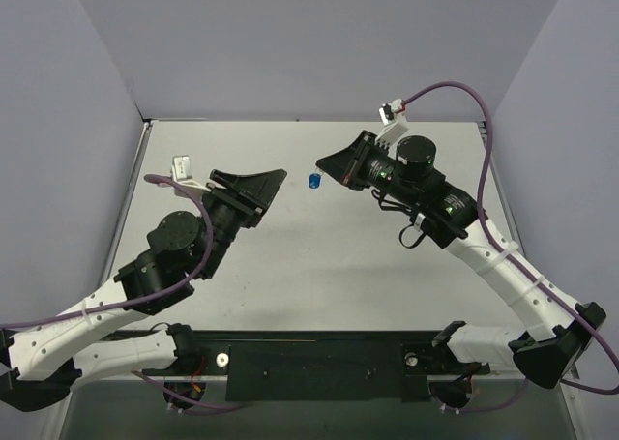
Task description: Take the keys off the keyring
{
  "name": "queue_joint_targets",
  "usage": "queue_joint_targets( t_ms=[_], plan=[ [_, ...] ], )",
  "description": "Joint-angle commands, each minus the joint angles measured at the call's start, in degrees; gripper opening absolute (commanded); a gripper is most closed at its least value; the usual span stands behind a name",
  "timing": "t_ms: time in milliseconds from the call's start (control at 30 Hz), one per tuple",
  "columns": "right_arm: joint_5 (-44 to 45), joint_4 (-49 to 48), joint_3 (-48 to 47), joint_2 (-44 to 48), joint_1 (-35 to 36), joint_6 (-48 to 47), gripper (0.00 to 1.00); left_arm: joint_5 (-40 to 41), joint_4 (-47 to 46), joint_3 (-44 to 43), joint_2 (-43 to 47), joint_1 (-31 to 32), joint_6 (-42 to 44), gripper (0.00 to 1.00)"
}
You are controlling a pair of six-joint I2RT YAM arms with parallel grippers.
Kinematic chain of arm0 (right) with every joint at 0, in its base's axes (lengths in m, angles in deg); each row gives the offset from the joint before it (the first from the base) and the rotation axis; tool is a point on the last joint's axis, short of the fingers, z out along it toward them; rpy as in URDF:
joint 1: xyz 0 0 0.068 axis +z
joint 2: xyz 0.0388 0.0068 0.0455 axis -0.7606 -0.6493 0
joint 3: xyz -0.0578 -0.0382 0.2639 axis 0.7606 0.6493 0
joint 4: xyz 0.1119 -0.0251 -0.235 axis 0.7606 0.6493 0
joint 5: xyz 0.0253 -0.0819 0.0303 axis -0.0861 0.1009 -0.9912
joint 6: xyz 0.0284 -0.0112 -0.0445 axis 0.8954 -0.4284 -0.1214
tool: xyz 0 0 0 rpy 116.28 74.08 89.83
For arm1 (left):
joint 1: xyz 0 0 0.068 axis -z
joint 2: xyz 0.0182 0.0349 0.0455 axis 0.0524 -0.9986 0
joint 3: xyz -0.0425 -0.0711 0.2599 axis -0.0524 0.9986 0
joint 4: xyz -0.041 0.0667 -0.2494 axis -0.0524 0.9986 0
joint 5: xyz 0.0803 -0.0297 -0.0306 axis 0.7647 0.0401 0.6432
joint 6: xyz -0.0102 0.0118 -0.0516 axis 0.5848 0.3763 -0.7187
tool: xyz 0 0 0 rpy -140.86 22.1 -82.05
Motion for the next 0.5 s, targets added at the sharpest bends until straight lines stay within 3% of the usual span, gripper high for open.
queue_joint_targets(
  t_ms=[0,233,467],
  plan=[
    [-9.9,-1.9,-1.1,2.9,-1.9,1.3,0.00,-6.9,5.2,-5.5,1.3,-3.1,9.6,0.54],
    [-23.6,-1.3,-3.7,4.5,-5.6,1.6,0.00,-37.8,12.2,-11.3,0.8,-17.6,19.9,0.52],
    [-31.0,-3.2,-3.3,6.7,-5.9,2.5,0.00,-64.9,9.7,-14.5,-4.2,-27.3,22.2,0.52]
  ],
)
